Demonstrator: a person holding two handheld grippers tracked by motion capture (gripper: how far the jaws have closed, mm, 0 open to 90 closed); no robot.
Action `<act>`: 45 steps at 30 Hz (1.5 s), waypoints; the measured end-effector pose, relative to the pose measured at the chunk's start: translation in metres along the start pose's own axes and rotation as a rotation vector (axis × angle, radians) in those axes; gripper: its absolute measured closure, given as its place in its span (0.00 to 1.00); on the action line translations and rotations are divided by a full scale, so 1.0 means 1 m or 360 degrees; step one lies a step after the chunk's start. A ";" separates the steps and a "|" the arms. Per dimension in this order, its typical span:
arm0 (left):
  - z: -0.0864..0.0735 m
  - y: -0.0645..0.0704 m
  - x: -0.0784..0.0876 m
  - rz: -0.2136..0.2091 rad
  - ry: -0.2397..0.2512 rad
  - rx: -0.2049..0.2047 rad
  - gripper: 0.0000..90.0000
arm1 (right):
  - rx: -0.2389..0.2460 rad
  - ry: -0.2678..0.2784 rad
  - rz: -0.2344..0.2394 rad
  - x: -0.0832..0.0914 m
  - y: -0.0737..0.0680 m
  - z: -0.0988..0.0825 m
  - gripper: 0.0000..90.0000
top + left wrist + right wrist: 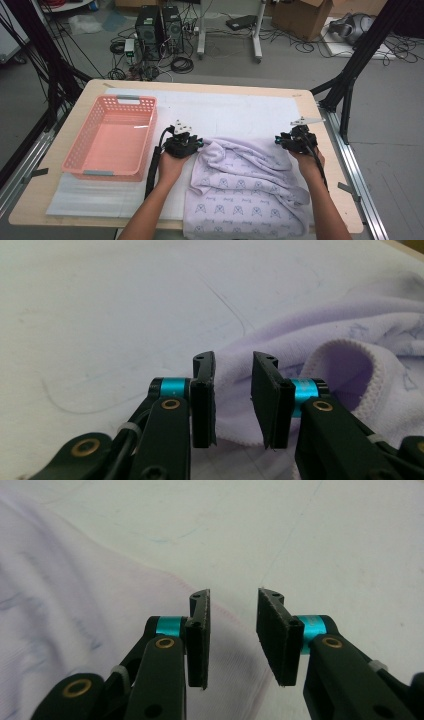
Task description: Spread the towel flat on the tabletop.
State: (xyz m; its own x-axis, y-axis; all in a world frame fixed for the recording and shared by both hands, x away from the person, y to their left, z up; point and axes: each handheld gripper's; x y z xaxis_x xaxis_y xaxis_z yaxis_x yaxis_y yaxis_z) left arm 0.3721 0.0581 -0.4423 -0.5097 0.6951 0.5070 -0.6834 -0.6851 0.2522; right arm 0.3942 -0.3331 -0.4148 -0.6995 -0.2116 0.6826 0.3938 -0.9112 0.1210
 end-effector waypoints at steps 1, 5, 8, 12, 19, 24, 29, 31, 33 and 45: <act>-0.001 0.000 -0.004 -0.0004 -0.0030 0.0017 0.68 | 0.0001 -0.0030 0.0000 -0.006 -0.001 0.001 0.71; -0.004 0.001 -0.011 0.0020 -0.0085 -0.0003 0.56 | 0.0069 -0.0161 0.0060 -0.026 -0.008 -0.001 0.60; -0.004 0.007 -0.013 0.0120 -0.0136 -0.0137 0.65 | 0.0142 -0.0150 0.0064 -0.026 -0.013 0.000 0.79; -0.002 0.005 -0.007 0.0141 -0.0169 -0.0093 0.97 | 0.0244 -0.0171 -0.0015 -0.024 -0.013 0.005 0.96; -0.002 0.008 0.003 0.0089 -0.0207 -0.0085 0.89 | 0.0162 -0.0095 -0.0497 -0.016 -0.001 0.008 0.94; 0.004 -0.002 0.012 0.0124 -0.0035 0.0027 0.68 | 0.0043 -0.0072 -0.0403 -0.010 0.005 0.005 0.75; 0.021 -0.014 0.002 0.0101 -0.0003 0.0111 0.68 | 0.0008 0.0063 -0.0323 0.009 0.003 0.009 0.74; 0.027 -0.019 -0.009 0.0111 -0.0015 0.0123 0.66 | 0.0022 0.0075 -0.0291 0.014 0.002 0.010 0.73; 0.029 -0.023 -0.020 0.0086 -0.0037 0.0147 0.63 | 0.0021 0.0084 -0.0283 0.021 -0.001 0.010 0.73; 0.026 -0.008 -0.043 0.0075 -0.0249 -0.0207 0.94 | -0.0016 0.0141 -0.0229 0.030 0.002 -0.003 0.73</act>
State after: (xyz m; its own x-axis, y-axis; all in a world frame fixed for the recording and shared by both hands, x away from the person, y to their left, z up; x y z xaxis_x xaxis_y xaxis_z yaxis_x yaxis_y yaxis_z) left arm 0.4133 0.0273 -0.4444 -0.4623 0.6137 0.6401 -0.7275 -0.6752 0.1220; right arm 0.3718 -0.3427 -0.3962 -0.7982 -0.1083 0.5926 0.2798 -0.9378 0.2055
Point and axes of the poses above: each handheld gripper's, and its own axes: x roughly backward along the jaws, z roughly out of its top, y roughly to its right, and after that the axes turned 10 degrees about -z, right-handed
